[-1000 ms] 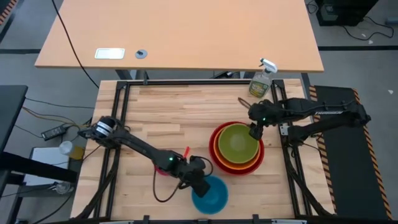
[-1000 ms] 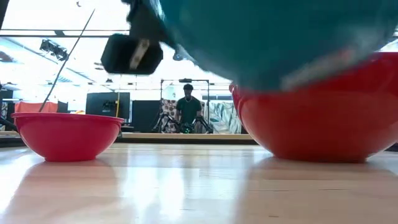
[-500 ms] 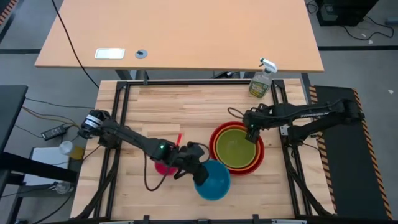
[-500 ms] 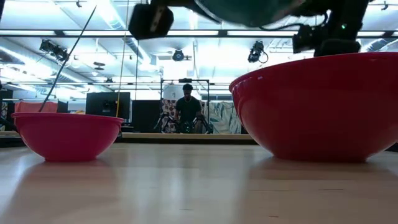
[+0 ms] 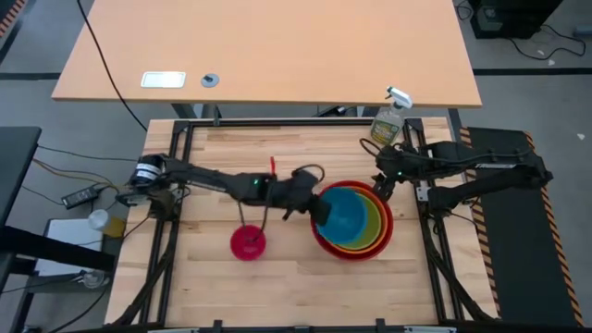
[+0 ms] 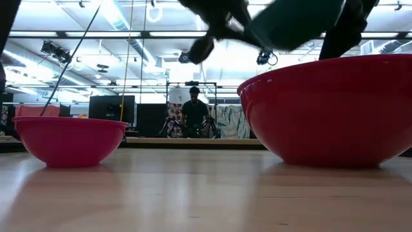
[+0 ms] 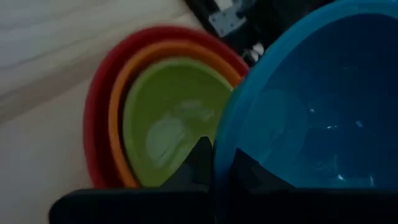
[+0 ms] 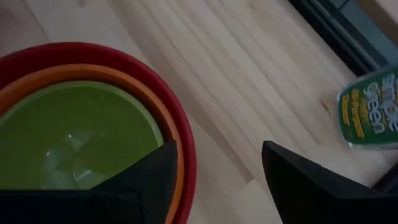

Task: Nest bowls inside each other by size order
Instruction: Stack the blue bowl on top of the green bowl, then stack the pink bowl on the blue bowl

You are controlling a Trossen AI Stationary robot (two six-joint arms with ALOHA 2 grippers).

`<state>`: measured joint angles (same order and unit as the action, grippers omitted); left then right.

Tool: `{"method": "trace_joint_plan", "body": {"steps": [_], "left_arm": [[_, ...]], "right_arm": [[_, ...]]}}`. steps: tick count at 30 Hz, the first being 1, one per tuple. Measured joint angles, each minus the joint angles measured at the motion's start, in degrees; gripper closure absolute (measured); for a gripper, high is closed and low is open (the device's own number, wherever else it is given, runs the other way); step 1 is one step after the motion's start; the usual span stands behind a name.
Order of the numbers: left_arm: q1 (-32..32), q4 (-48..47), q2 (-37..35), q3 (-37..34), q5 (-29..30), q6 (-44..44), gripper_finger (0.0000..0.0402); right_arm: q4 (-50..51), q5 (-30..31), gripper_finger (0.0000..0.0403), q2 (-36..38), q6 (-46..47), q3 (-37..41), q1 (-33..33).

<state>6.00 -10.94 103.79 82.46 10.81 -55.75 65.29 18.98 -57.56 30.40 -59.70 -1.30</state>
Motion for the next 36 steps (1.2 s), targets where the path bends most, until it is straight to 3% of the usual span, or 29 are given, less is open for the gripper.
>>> {"method": "trace_joint_plan", "body": {"steps": [7,13,17,23,26,32,36], "left_arm": [[-2.03,-7.33,8.72,7.15,-4.53,0.41,0.0388],[-1.79,-21.94,16.63,22.59,-4.48,7.36,0.0385],[-1.68,-24.29,20.08,29.64,-4.04,13.60,0.0344],[-2.67,-25.34,21.66,30.46,-3.26,14.35,0.0235],[-2.83,-25.08,20.86,30.59,-1.09,17.44,0.0202],[1.32,-33.65,14.28,30.72,3.99,27.52,0.0199],[7.92,-48.07,12.20,30.39,7.14,33.54,0.0214]], "right_arm": [[6.04,-0.24,0.0163,0.65,3.98,-0.02,-0.07],[8.45,-0.57,0.0163,2.13,6.06,-0.02,-0.07],[8.58,-0.61,0.0163,2.90,5.97,-0.02,-0.07],[8.48,-0.59,0.0163,3.86,6.28,-0.02,-0.07],[8.81,-0.45,0.0163,4.49,7.03,-0.02,-0.07],[8.88,1.06,0.0163,7.02,9.32,-0.02,-0.09],[7.36,-1.02,0.0163,8.58,8.95,-0.02,0.29]]}}
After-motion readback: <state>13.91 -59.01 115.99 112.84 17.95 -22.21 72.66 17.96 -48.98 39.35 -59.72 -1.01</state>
